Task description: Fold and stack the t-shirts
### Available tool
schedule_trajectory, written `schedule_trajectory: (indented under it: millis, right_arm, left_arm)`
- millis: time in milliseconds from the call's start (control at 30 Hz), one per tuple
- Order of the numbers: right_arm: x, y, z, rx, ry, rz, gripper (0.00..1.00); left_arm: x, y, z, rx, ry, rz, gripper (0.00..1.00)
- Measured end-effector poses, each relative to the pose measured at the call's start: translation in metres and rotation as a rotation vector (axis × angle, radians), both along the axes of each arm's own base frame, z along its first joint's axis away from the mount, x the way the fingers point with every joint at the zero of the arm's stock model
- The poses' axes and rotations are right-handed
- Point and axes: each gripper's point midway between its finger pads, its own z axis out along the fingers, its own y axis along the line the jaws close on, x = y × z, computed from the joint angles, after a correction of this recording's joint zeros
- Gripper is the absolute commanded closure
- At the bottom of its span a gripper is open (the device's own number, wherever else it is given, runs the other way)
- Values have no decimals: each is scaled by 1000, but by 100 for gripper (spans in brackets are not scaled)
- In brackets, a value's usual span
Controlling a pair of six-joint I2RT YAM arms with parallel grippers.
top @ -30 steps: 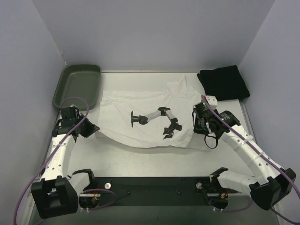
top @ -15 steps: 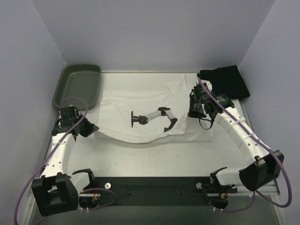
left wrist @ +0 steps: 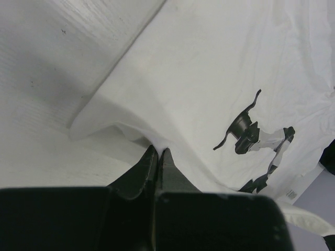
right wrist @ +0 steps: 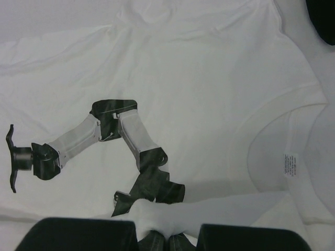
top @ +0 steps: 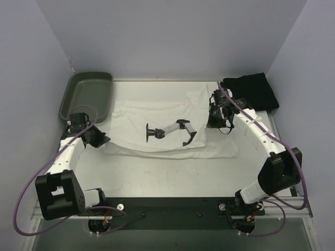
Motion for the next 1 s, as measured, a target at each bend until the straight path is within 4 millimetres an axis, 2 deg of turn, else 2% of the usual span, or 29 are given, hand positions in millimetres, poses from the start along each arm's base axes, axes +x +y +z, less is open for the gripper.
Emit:
schedule_trajectory:
  millis: [233, 600, 800, 1000]
  right_arm:
    - [25, 0, -5, 28, 9, -21, 100]
    - [63, 8, -12, 56, 12, -28, 100]
    - [75, 11, -16, 59, 15, -29, 100]
    - [87, 9, -14, 67, 5, -40, 100]
  left_arm:
    - [14, 3, -8, -4, 15, 7, 100]
    - [20, 4, -18, -9, 30, 13, 100]
    - [21, 4, -20, -11, 39, 15, 100]
    - [30, 5, -13, -14, 23, 24, 100]
